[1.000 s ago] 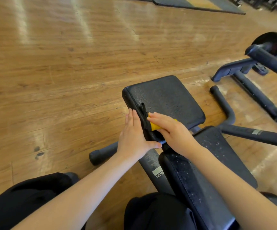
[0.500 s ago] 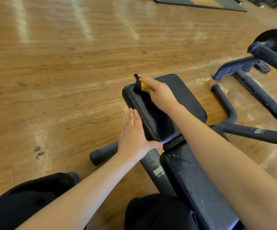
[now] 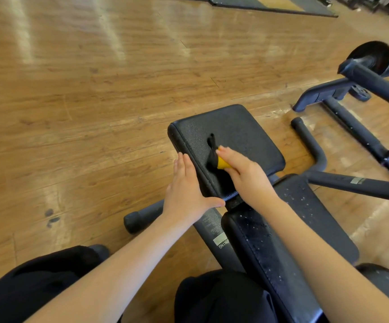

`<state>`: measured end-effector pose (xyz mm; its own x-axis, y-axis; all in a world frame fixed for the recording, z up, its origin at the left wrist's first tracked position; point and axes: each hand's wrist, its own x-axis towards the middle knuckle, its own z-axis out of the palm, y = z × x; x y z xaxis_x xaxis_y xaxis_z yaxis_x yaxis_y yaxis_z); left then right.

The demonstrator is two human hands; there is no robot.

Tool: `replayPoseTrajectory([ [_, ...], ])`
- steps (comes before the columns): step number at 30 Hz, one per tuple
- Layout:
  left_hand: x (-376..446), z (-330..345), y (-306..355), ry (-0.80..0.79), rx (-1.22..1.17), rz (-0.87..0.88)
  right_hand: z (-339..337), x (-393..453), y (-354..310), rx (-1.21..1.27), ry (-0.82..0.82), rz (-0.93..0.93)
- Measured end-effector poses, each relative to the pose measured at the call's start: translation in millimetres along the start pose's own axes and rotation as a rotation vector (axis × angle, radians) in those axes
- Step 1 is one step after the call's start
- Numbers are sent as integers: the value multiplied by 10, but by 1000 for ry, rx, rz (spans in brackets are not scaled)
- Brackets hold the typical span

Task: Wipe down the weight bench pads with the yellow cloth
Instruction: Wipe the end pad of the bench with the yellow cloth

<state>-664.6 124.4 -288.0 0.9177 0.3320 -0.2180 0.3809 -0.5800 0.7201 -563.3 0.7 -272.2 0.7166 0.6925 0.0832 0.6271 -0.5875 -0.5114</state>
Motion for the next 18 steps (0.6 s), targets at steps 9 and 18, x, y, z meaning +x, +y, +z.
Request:
replayPoseTrajectory([
  [9,35,5,44,-11,-12,-15,-53,89,66,-24,-12,-13],
  [18,38,-5,38,-22,7,-17,-37,1404,8,-46,11,138],
])
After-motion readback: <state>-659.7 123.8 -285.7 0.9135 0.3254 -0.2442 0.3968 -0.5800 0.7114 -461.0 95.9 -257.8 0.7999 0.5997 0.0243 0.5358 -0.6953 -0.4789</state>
